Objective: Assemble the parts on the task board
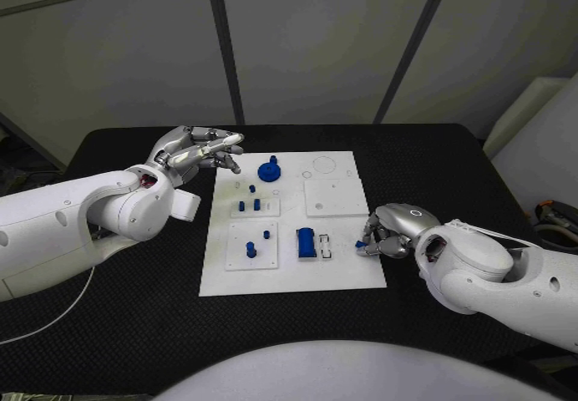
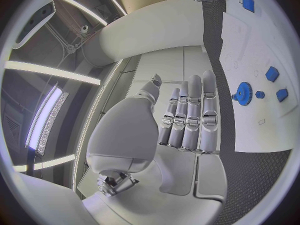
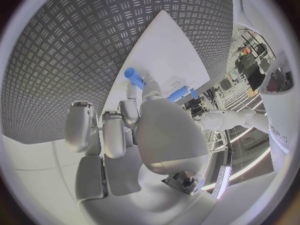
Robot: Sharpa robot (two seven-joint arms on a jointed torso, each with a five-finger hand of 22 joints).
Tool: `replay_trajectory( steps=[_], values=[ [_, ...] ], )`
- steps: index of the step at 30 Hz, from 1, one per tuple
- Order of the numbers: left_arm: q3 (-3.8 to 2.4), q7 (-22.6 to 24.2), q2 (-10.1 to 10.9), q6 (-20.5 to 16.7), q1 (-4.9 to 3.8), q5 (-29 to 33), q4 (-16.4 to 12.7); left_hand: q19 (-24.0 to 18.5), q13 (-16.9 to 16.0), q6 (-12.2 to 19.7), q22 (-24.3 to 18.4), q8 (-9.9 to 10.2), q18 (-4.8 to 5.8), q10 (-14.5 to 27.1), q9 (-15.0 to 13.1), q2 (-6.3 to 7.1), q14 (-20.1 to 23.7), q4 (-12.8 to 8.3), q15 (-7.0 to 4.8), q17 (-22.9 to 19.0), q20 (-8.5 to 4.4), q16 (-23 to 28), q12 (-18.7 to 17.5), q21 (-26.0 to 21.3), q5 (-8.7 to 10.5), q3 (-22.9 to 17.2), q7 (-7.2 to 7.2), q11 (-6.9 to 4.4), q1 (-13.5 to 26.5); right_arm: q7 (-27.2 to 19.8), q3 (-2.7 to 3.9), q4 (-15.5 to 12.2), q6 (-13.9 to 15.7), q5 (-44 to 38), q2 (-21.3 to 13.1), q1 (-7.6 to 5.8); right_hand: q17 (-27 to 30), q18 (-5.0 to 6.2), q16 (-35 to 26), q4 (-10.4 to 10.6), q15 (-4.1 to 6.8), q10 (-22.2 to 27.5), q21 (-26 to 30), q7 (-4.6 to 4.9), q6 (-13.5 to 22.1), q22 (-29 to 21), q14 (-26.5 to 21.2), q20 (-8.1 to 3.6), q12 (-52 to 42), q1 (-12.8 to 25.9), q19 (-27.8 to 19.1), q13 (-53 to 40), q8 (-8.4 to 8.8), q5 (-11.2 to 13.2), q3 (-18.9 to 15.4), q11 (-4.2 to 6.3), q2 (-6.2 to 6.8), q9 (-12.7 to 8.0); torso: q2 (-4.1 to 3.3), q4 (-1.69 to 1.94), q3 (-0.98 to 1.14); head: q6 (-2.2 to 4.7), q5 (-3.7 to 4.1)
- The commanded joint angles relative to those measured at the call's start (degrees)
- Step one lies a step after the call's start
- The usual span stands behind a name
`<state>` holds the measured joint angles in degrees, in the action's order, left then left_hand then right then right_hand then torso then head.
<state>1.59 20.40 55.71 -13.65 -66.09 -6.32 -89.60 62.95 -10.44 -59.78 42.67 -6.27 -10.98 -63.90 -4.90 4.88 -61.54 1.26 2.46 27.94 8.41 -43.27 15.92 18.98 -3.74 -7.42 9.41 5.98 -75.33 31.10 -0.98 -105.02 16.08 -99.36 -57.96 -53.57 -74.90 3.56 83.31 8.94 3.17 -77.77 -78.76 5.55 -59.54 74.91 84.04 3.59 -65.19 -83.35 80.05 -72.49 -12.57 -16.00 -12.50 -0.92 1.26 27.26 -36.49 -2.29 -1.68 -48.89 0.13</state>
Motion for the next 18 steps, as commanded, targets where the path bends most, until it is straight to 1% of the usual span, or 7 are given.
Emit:
replay_trajectory(
  steps=[1, 5, 12, 13, 15, 16, 18],
  values=[
    [-0.04, 0.37, 0.07, 0.57, -0.06, 0.04, -0.15, 0.45, -0.05, 0.19, -0.05, 0.04, 0.56, 0.51, -0.09, -0.26, -0.35, -0.06, -0.02, -0.05, 0.06, 0.32, 0.21, -0.37, -0.1, 0.38, 0.15, -0.03, -0.25, 3.47, -0.6, 0.41, -6.6, -4.71, 0.1, 0.74, -5.19, -0.08, -0.13, -0.89, -0.32, 0.65, 0.36, -0.14, 0.49, 3.12, 3.67, 0.05, 0.38, -1.57, -0.37, 0.33, -0.04, 0.17, 0.52, 0.03, -0.24, -0.84, 0.07, -0.01, 0.02, 0.02, -0.02],
    [-0.04, 0.35, 0.08, 0.55, -0.06, 0.04, -0.15, 0.46, -0.05, 0.2, -0.07, 0.05, 0.56, 0.53, -0.09, -0.31, -0.35, -0.08, -0.03, -0.05, 0.06, 0.32, 0.21, -0.39, -0.11, 0.41, 0.15, -0.03, -0.32, 3.73, -0.6, 0.19, -7.01, -5.26, 0.21, 0.82, -5.28, -0.08, -0.12, -1.38, -0.33, 0.79, 0.38, -0.1, 0.52, 3.15, 3.69, 0.08, 0.51, -2.62, -0.3, 0.4, -0.08, -0.6, 1.39, 0.06, -0.78, -0.83, 0.03, -0.04, 0.03, 0.07, -0.05],
    [-0.04, 0.31, 0.03, 0.48, -0.05, 0.04, -0.11, 0.48, -0.05, 0.22, -0.09, 0.05, 0.56, 0.55, -0.09, -0.35, -0.35, -0.11, -0.03, -0.04, 0.06, 0.33, 0.21, -0.41, -0.11, 0.42, 0.16, -0.03, -0.4, 4.17, -0.6, 0.18, -8.31, -5.17, 0.63, 0.89, -5.35, -0.07, -0.19, -1.46, -0.32, 1.11, 0.5, -0.09, 0.56, 3.1, 3.71, 0.1, 0.98, -3.14, -0.24, 0.71, 0.06, -4.95, 2.48, 0.07, -0.81, -1.04, 0.06, -0.04, 0.02, 0.05, 0.02],
    [-0.04, 0.31, 0.02, 0.48, -0.05, 0.04, -0.11, 0.49, -0.05, 0.23, -0.11, 0.06, 0.56, 0.57, -0.08, -0.4, -0.36, -0.13, -0.03, -0.04, 0.06, 0.33, 0.2, -0.44, -0.12, 0.44, 0.17, -0.03, -0.48, 4.2, -0.6, 0.19, -8.36, -4.88, 0.69, 0.9, -5.39, -0.08, -0.19, -1.42, -0.28, 1.16, 0.48, -0.12, 0.52, 3.14, 3.72, 0.07, 1.07, -3.26, -0.19, 0.77, 0.1, -6.26, 2.76, 0.1, -0.86, -1.11, 0.08, -0.02, 0.01, 0.04, 0.04],
    [-0.04, 0.31, 0.01, 0.47, -0.05, 0.04, -0.11, 0.49, -0.05, 0.23, -0.11, 0.06, 0.56, 0.57, -0.08, -0.4, -0.36, -0.13, -0.03, -0.04, 0.06, 0.33, 0.2, -0.44, -0.12, 0.44, 0.17, -0.03, -0.48, 4.27, -0.6, 0.21, -8.13, -4.07, 0.76, 0.9, -5.5, -0.13, -0.15, -1.47, -0.09, 1.25, 0.3, -0.27, 0.1, 3.35, 3.75, -0.08, 1.24, -4.15, 0.02, 0.87, 0.11, -11.09, 4.05, 0.43, -1.46, -1.25, 0.02, 0.05, 0.03, 0.11, 0.02],
    [-0.04, 0.3, 0.02, 0.47, -0.05, 0.04, -0.11, 0.49, -0.05, 0.23, -0.11, 0.06, 0.56, 0.57, -0.08, -0.4, -0.36, -0.13, -0.03, -0.04, 0.06, 0.33, 0.2, -0.44, -0.12, 0.44, 0.17, -0.03, -0.48, 4.28, -0.6, 0.2, -7.88, -3.52, 0.77, 0.91, -5.57, -0.16, -0.11, -1.7, 0.06, 1.2, 0.16, -0.52, -0.31, 3.49, 3.77, -0.16, 1.23, -4.97, 0.15, 0.86, 0.01, -12.13, 5.03, 0.52, -1.91, -1.28, 0.01, 0.05, 0.04, 0.12, 0.0],
    [-0.04, 0.29, 0.03, 0.43, -0.05, 0.04, -0.11, 0.52, -0.06, 0.25, -0.14, 0.06, 0.56, 0.6, -0.08, -0.49, -0.36, -0.17, -0.03, -0.04, 0.05, 0.34, 0.2, -0.47, -0.13, 0.47, 0.18, -0.02, -0.62, 4.25, -0.6, 0.17, -7.16, -2.12, 0.75, 0.91, -5.74, -0.25, -0.02, -1.82, 0.24, 1.06, -0.15, -0.69, -0.89, 3.82, 3.82, -0.37, 1.23, -5.83, 0.43, 0.86, -0.04, -12.41, 6.99, 0.74, -2.42, -1.38, 0.01, 0.04, 0.03, 0.1, -0.06]
  ],
)
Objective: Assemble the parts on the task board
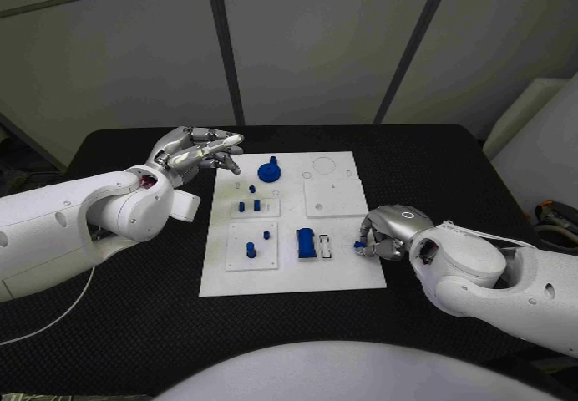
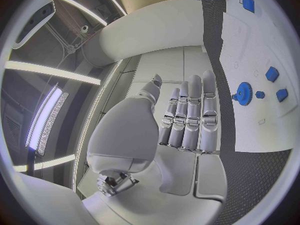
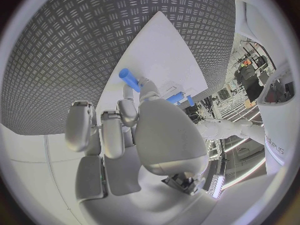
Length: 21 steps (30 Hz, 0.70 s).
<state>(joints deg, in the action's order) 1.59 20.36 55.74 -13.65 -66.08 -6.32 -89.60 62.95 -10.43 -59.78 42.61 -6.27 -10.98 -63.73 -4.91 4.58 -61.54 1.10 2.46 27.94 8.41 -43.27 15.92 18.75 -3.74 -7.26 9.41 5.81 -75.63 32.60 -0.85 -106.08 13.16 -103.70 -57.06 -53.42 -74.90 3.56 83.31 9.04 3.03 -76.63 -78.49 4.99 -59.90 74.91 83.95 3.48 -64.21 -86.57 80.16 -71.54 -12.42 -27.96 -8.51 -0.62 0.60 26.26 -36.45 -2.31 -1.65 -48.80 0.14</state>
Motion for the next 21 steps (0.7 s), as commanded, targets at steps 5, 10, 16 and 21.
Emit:
replay_trajectory(
  steps=[5, 10, 16, 21],
  values=[
    [-0.04, 0.31, -0.01, 0.39, -0.05, 0.04, -0.11, 0.56, -0.08, 0.25, -0.11, 0.06, 0.55, 0.44, -0.08, -0.3, -0.36, -0.05, -0.04, -0.03, 0.05, 0.35, 0.21, -0.28, -0.13, 0.32, 0.19, 0.14, -0.48, 2.75, -0.73, 0.93, -1.8, 5.29, -0.29, 0.76, -6.45, -0.54, 0.47, -2.03, 0.59, -1.03, -1.43, -0.37, -1.57, 4.87, 4.1, -0.57, -0.35, -2.94, 1.15, -0.41, -0.47, -2.2, 7.76, 0.67, -1.33, -0.28, -0.04, 0.0, 0.01, 0.07, -0.16],
    [-0.04, 0.28, -0.03, 0.37, -0.05, 0.04, -0.1, 0.56, -0.08, 0.25, -0.11, 0.06, 0.55, 0.44, -0.08, -0.3, -0.36, -0.05, -0.04, -0.03, 0.05, 0.35, 0.21, -0.28, -0.13, 0.32, 0.19, 0.14, -0.48, 2.83, -0.72, 0.41, 1.16, 8.0, -0.59, 0.75, -6.85, -0.67, 0.72, -1.68, 0.67, -1.82, -1.97, -0.46, -1.97, 5.45, 4.2, -0.73, -0.62, -1.26, 1.53, -0.55, -0.77, -2.99, 12.98, 0.95, 0.28, 0.13, -0.08, 0.02, 0.03, 0.1, -0.22],
    [-0.04, 0.25, -0.07, 0.33, -0.05, 0.04, -0.05, 0.56, -0.08, 0.25, -0.11, 0.06, 0.55, 0.44, -0.08, -0.3, -0.36, -0.05, -0.04, -0.03, 0.05, 0.35, 0.21, -0.28, -0.13, 0.32, 0.19, 0.14, -0.48, 2.94, -0.69, -0.77, 6.13, 10.71, -0.93, 0.71, -7.15, -0.71, 0.85, -1.22, 0.92, -2.38, -2.16, -1.02, -1.98, 5.74, 4.27, -0.79, -0.8, 3.2, 1.64, -0.78, -1.32, -1.42, 20.28, 0.95, 3.98, 1.05, -0.04, 0.05, 0.0, 0.17, -0.39],
    [-0.04, 0.23, -0.21, 0.37, -0.05, 0.04, -0.01, 0.59, -0.08, 0.25, -0.14, 0.05, 0.55, 0.45, -0.08, -0.41, -0.37, -0.07, -0.04, -0.03, 0.04, 0.36, 0.21, -0.31, -0.14, 0.33, 0.19, 0.14, -0.61, 2.25, -0.65, -1.9, 11.28, 13.3, -0.53, 0.67, -7.32, -0.74, 0.94, -0.89, 1.01, -2.63, -2.25, -1.19, -2.02, 5.88, 4.32, -0.87, -1.1, 5.31, 1.75, -1.05, -1.57, -0.12, 22.38, 1.15, 5.11, 1.42, -0.05, 0.05, 0.0, 0.24, -0.42]
  ],
)
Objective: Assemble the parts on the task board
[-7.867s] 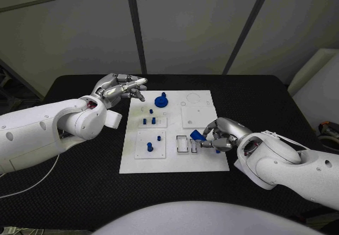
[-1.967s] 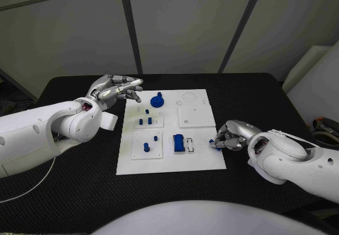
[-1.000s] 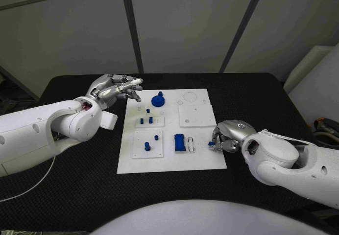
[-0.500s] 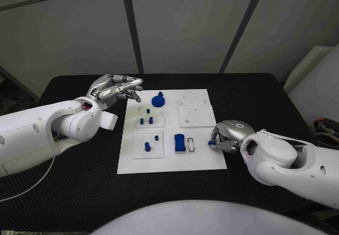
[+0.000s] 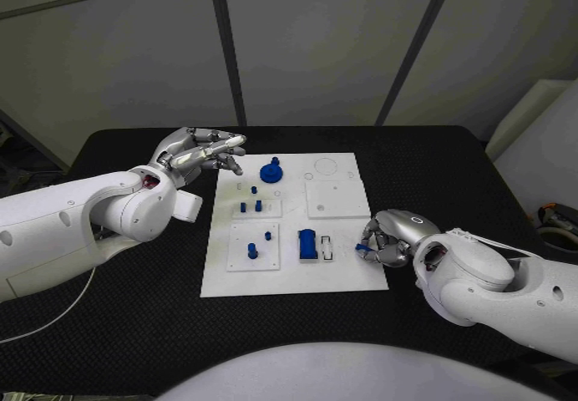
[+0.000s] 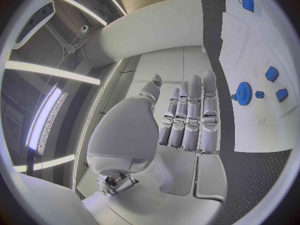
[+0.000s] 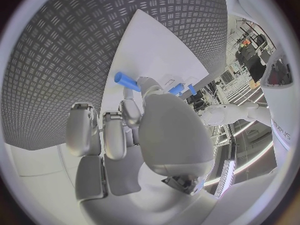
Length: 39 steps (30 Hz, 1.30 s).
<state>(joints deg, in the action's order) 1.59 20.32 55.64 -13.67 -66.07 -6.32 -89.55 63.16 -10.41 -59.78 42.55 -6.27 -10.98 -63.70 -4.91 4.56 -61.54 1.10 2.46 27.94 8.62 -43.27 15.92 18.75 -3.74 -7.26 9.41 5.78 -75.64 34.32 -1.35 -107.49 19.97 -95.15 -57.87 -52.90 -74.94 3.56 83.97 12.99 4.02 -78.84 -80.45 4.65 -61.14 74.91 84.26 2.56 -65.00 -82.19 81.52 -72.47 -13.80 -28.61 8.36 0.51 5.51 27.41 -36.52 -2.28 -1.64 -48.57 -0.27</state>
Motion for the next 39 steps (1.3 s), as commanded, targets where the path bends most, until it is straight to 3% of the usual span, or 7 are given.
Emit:
replay_trajectory(
  steps=[1, 7, 15, 23, 28, 32, 39],
  values=[
    [-0.04, 0.28, -0.12, 0.39, -0.06, 0.04, -0.06, 0.39, -0.09, 0.25, -0.08, 0.05, 0.55, 0.43, -0.08, -0.43, -0.37, -0.08, -0.04, -0.03, -0.17, 0.36, 0.21, -0.32, -0.14, 0.34, 0.19, 0.17, -0.63, 0.35, -0.14, -0.67, 5.34, 5.17, 0.38, 0.14, -7.34, -0.74, 0.31, -4.79, 0.02, -0.47, -0.3, -0.86, -0.78, 5.9, 4.03, 0.03, -0.4, 1.2, 0.4, -0.19, -0.22, 0.71, 5.75, 0.03, 0.31, 0.3, 0.0, 0.06, -0.01, 0.03, 0.04],
    [-0.04, 0.25, -0.14, 0.39, -0.06, 0.04, -0.1, 0.39, -0.09, 0.25, -0.08, 0.05, 0.55, 0.43, -0.08, -0.43, -0.37, -0.08, -0.04, -0.03, -0.17, 0.36, 0.21, -0.32, -0.14, 0.34, 0.19, 0.17, -0.63, -0.39, -0.1, -1.09, 8.31, 7.32, 1.32, 0.08, -7.67, -0.83, 0.55, -4.44, 0.08, -0.77, -0.6, -0.99, -0.87, 6.21, 4.12, -0.03, -0.85, 2.57, 0.69, -0.54, -0.36, 1.2, 6.67, 0.12, 0.78, 0.48, -0.03, 0.03, -0.03, 0.01, 0.01],
    [-0.04, 0.2, -0.18, 0.5, -0.06, 0.04, -0.14, 0.39, -0.09, 0.25, -0.08, 0.05, 0.55, 0.43, -0.08, -0.43, -0.37, -0.08, -0.04, -0.03, -0.17, 0.36, 0.21, -0.32, -0.14, 0.34, 0.19, 0.17, -0.63, -1.04, -0.07, -0.24, 9.87, 9.31, 3.65, 0.06, -7.88, -0.88, 0.7, -3.93, 0.16, -1.05, -0.75, -1.13, -1.01, 6.39, 4.18, -0.09, -1.25, 4.06, 0.85, -0.85, -0.53, 1.12, 7.34, 0.23, 1.17, 0.66, -0.04, -0.07, 0.02, 0.06, -0.08],
    [-0.04, 0.08, -0.18, 0.63, -0.06, 0.04, -0.2, 0.39, -0.09, 0.25, -0.08, 0.05, 0.55, 0.43, -0.08, -0.43, -0.37, -0.08, -0.04, -0.03, -0.17, 0.36, 0.21, -0.32, -0.14, 0.34, 0.19, 0.17, -0.63, -1.33, -0.04, 0.58, 11.17, 10.5, 5.35, 0.06, -8.15, -0.94, 0.89, -3.08, 0.26, -1.34, -0.93, -1.3, -1.18, 6.6, 4.24, -0.18, -1.63, 6.11, 1.05, -1.16, -0.74, 0.67, 7.86, 0.36, 1.49, 0.88, -0.03, 0.07, 0.04, 0.02, -0.12],
    [-0.04, -0.03, -0.2, 0.72, -0.06, 0.04, -0.17, 0.39, -0.09, 0.25, -0.08, 0.05, 0.55, 0.43, -0.08, -0.43, -0.37, -0.08, -0.04, -0.03, -0.17, 0.36, 0.21, -0.32, -0.14, 0.34, 0.19, 0.17, -0.63, -1.6, -0.02, 1.18, 10.68, 11.59, 6.41, 0.05, -8.36, -0.99, 1.05, -2.45, 0.33, -1.58, -1.09, -1.41, -1.34, 6.77, 4.29, -0.24, -1.95, 7.5, 1.21, -1.41, -0.92, 0.39, 8.02, 0.44, 1.61, 1.04, -0.05, -0.06, 0.0, 0.07, -0.22],
    [-0.04, -0.09, -0.31, 0.84, -0.06, 0.04, -0.2, 0.39, -0.09, 0.25, -0.08, 0.05, 0.55, 0.43, -0.08, -0.43, -0.37, -0.08, -0.04, -0.03, -0.17, 0.36, 0.21, -0.32, -0.14, 0.34, 0.19, 0.17, -0.63, -1.5, 0.0, 1.82, 9.02, 12.08, 7.22, 0.03, -8.4, -1.0, 1.07, -1.85, 0.42, -1.79, -1.12, -1.52, -1.55, 6.83, 4.3, -0.35, -2.14, 9.23, 1.26, -1.59, -1.2, -2.72, 7.49, 0.55, 1.99, 1.31, -0.05, -0.03, -0.01, 0.09, -0.25],
    [-0.04, -0.15, -0.29, 0.84, -0.06, 0.04, -0.21, 0.39, -0.09, 0.25, -0.08, 0.05, 0.55, 0.43, -0.08, -0.43, -0.37, -0.08, -0.04, -0.03, -0.17, 0.36, 0.21, -0.32, -0.14, 0.34, 0.19, 0.17, -0.63, -0.91, 0.01, 2.85, 5.93, 12.37, 8.38, -0.03, -8.53, -1.02, 1.15, -0.71, 0.5, -2.18, -1.17, -1.71, -2.04, 6.92, 4.32, -0.42, -2.75, 11.51, 1.33, -2.08, -1.71, -3.11, 6.2, 0.67, 1.93, 1.7, -0.05, -0.01, -0.02, -0.12, -0.25]
  ],
)
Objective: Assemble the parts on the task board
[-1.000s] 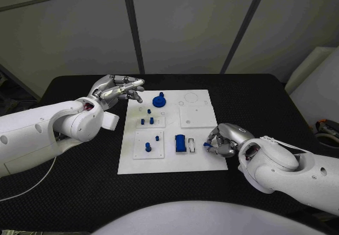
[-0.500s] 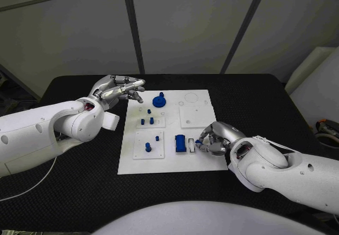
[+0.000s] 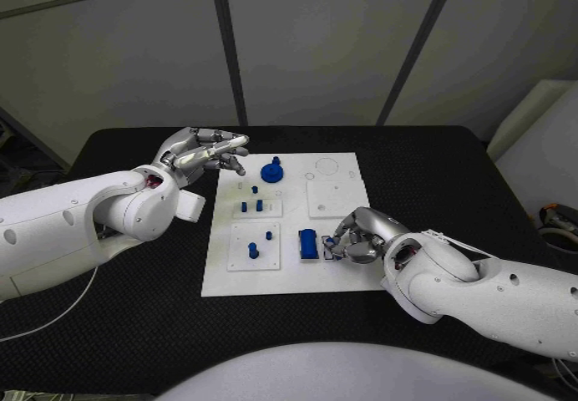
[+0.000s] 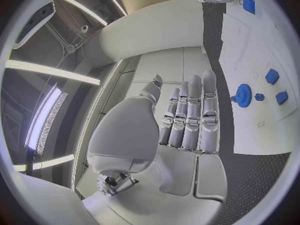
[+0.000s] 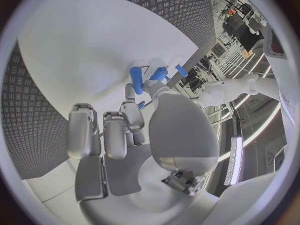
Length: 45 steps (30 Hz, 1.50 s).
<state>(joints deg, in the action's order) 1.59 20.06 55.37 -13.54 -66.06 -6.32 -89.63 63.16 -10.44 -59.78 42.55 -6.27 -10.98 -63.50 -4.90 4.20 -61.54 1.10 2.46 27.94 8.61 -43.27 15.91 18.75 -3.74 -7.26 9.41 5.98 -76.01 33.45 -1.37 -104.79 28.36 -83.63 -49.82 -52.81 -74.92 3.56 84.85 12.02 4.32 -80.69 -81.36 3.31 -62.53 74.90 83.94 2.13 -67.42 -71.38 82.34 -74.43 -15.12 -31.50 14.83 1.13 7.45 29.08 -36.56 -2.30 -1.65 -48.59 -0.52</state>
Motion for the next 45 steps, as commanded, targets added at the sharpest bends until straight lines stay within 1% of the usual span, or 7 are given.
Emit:
replay_trajectory(
  steps=[1, 22, 25, 29, 35, 40, 45],
  values=[
    [-0.04, 0.1, -0.03, 0.73, -0.06, 0.04, -0.13, 0.4, -0.06, 0.25, -0.08, 0.05, 0.55, 0.23, -0.09, -0.07, -0.37, -0.08, -0.04, -0.03, -0.16, 0.36, 0.22, -0.33, -0.14, 0.34, 0.19, -0.03, -0.27, 0.02, 0.04, 0.27, -2.66, 0.86, 0.51, -0.12, -8.55, -1.02, 0.27, 0.37, 0.22, -0.37, -0.27, -0.4, -0.7, 6.93, 4.64, 0.0, -0.41, 0.89, 0.52, -0.18, -0.44, -0.21, -0.4, 0.07, -0.02, 0.08, 0.0, -0.01, 0.0, -0.12, -0.04],
    [-0.04, -0.19, 0.1, 0.91, -0.06, 0.04, -0.24, 0.45, -0.07, 0.26, -0.13, 0.04, 0.55, 0.26, -0.09, -0.2, -0.37, -0.08, -0.04, -0.02, -0.17, 0.38, 0.21, -0.39, -0.12, 0.44, 0.19, -0.02, -0.39, 1.38, 0.06, 1.83, -3.22, -0.67, 2.03, -0.23, -8.95, -1.11, 0.56, 2.11, 0.42, -1.05, -0.52, -0.67, -1.1, 7.24, 4.73, -0.22, -1.6, 3.65, 0.79, -1.17, -1.26, 1.14, -3.26, 0.29, -0.43, 0.69, 0.05, -0.02, 0.01, -0.14, -0.07],
    [-0.04, -0.22, 0.1, 0.93, -0.07, 0.04, -0.22, 0.45, -0.07, 0.26, -0.13, 0.04, 0.55, 0.26, -0.09, -0.2, -0.37, -0.08, -0.04, -0.02, -0.17, 0.38, 0.21, -0.39, -0.12, 0.44, 0.19, -0.02, -0.39, 1.25, 0.06, 1.82, -3.33, -0.8, 2.15, -0.23, -8.94, -1.12, 0.55, 2.55, 0.43, -1.07, -0.53, -0.69, -1.07, 7.29, 4.73, -0.23, -1.62, 4.2, 0.82, -1.25, -1.39, 2.26, -4.37, 0.3, -0.47, 0.79, 0.03, -0.03, 0.0, -0.21, -0.1],
    [-0.04, -0.28, 0.09, 0.91, -0.07, 0.04, -0.19, 0.45, -0.07, 0.26, -0.13, 0.04, 0.55, 0.26, -0.09, -0.2, -0.37, -0.08, -0.04, -0.02, -0.17, 0.38, 0.21, -0.39, -0.12, 0.44, 0.19, -0.02, -0.39, 1.11, 0.06, 1.71, -3.57, -0.86, 2.21, -0.24, -8.98, -1.11, 0.57, 3.04, 0.41, -1.1, -0.5, -0.65, -1.02, 7.27, 4.73, -0.23, -1.68, 4.7, 0.8, -1.35, -1.45, 2.9, -5.32, 0.27, -0.53, 0.85, 0.0, -0.06, 0.0, -0.25, -0.12],
    [-0.04, -0.34, 0.1, 0.89, -0.07, 0.04, -0.16, 0.45, -0.07, 0.26, -0.13, 0.04, 0.55, 0.26, -0.09, -0.2, -0.37, -0.08, -0.04, -0.02, -0.17, 0.38, 0.21, -0.39, -0.12, 0.44, 0.19, -0.02, -0.39, 1.0, 0.06, 1.46, -3.6, -0.89, 2.13, -0.24, -8.99, -1.11, 0.57, 4.09, 0.38, -1.13, -0.46, -0.61, -0.99, 7.27, 4.73, -0.21, -1.75, 5.78, 0.79, -1.5, -1.55, 1.89, -7.17, 0.22, -0.67, 0.91, 0.05, -0.04, 0.0, -0.34, -0.11],
    [-0.04, -0.37, 0.12, 0.9, -0.07, 0.04, -0.13, 0.45, -0.07, 0.26, -0.13, 0.04, 0.55, 0.26, -0.09, -0.2, -0.37, -0.08, -0.04, -0.02, -0.17, 0.38, 0.21, -0.39, -0.12, 0.44, 0.19, -0.02, -0.39, 0.92, 0.05, 1.19, -3.43, -0.88, 1.87, -0.24, -9.09, -1.12, 0.62, 4.62, 0.3, -1.2, -0.48, -0.56, -1.03, 7.33, 4.75, -0.15, -1.89, 8.0, 0.82, -1.68, -1.62, 3.03, -9.38, 0.15, -1.41, 0.91, 0.07, -0.04, -0.01, -0.27, -0.18],
    [-0.04, -0.38, 0.11, 0.93, -0.07, 0.04, -0.1, 0.45, -0.07, 0.26, -0.13, 0.04, 0.55, 0.26, -0.09, -0.2, -0.37, -0.08, -0.04, -0.02, -0.17, 0.38, 0.21, -0.39, -0.12, 0.44, 0.19, -0.02, -0.39, 0.84, 0.04, 0.88, -3.24, -1.09, 1.69, -0.23, -9.2, -1.13, 0.7, 4.7, 0.34, -1.31, -0.52, -0.66, -1.1, 7.41, 4.78, -0.14, -2.09, 9.85, 0.88, -1.92, -1.74, 4.94, -11.29, 0.2, -2.62, 0.92, 0.09, -0.07, -0.01, -0.14, -0.06]
  ],
)
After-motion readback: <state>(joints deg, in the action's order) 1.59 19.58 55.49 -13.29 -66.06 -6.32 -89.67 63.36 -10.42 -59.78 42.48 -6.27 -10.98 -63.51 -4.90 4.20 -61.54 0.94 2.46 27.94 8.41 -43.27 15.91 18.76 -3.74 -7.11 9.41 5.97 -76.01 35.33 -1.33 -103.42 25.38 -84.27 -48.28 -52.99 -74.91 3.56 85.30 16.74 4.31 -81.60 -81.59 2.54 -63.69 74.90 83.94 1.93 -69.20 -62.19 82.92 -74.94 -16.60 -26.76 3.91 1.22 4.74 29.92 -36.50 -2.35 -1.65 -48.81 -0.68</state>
